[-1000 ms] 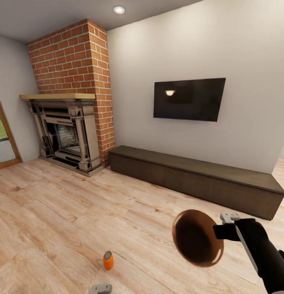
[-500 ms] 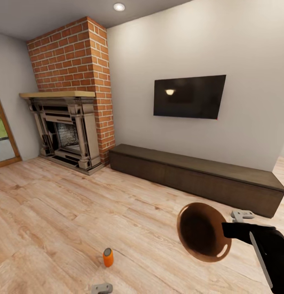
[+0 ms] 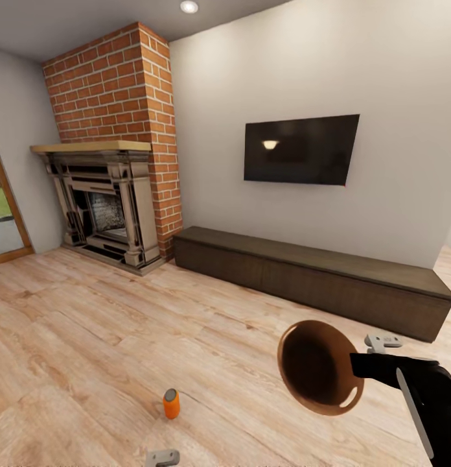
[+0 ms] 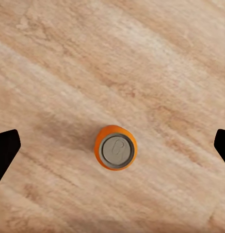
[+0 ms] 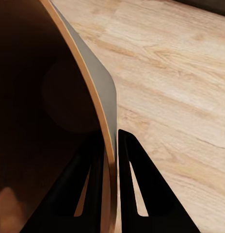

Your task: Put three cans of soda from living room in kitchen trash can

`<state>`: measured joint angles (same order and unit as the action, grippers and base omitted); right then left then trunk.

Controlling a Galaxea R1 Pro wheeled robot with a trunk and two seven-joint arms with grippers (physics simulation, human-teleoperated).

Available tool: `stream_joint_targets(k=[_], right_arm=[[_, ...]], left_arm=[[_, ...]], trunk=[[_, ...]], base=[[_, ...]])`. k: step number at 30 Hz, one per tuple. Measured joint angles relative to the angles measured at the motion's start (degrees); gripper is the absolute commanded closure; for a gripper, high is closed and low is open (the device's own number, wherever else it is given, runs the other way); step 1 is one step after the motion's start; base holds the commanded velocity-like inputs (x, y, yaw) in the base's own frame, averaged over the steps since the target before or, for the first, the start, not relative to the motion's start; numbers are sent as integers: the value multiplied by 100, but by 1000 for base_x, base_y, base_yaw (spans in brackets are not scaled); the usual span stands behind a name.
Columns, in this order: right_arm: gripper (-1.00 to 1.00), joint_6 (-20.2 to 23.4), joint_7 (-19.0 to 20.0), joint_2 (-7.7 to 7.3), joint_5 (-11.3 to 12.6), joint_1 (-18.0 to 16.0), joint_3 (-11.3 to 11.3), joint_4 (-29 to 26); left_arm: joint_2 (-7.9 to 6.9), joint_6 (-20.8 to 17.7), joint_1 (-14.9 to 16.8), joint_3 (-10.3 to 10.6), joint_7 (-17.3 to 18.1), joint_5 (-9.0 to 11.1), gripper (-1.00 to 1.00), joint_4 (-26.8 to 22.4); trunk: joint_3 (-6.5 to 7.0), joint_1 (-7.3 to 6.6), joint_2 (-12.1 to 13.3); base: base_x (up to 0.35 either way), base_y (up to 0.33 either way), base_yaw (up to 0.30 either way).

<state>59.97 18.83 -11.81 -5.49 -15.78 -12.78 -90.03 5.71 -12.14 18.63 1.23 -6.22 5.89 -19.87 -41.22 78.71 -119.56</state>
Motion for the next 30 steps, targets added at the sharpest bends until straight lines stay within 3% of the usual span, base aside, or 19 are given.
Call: stream_joint_targets(k=[4, 9, 21, 30], right_arm=[[100, -11, -7, 19, -89, 0, 1, -1], [100, 0, 1, 68, -4, 0, 5, -2], [100, -6, -4, 83, -53, 2, 12, -2], [100, -5, -3, 86, -45, 26, 13, -2]], left_arm=[[0, -1, 0, -1, 5, 0, -100, 0], [0, -1, 0, -1, 2, 0, -100, 0], [28, 7, 0, 0, 6, -1, -100, 0], [73, 240, 0, 8, 15, -16, -100, 159]], trunk=[[-72, 88, -160], [-162, 198, -361], [-377, 461, -842], [-539, 659, -1203]], base=[[0, 0, 0], [0, 0, 0], [0, 0, 0], [0, 0, 0]])
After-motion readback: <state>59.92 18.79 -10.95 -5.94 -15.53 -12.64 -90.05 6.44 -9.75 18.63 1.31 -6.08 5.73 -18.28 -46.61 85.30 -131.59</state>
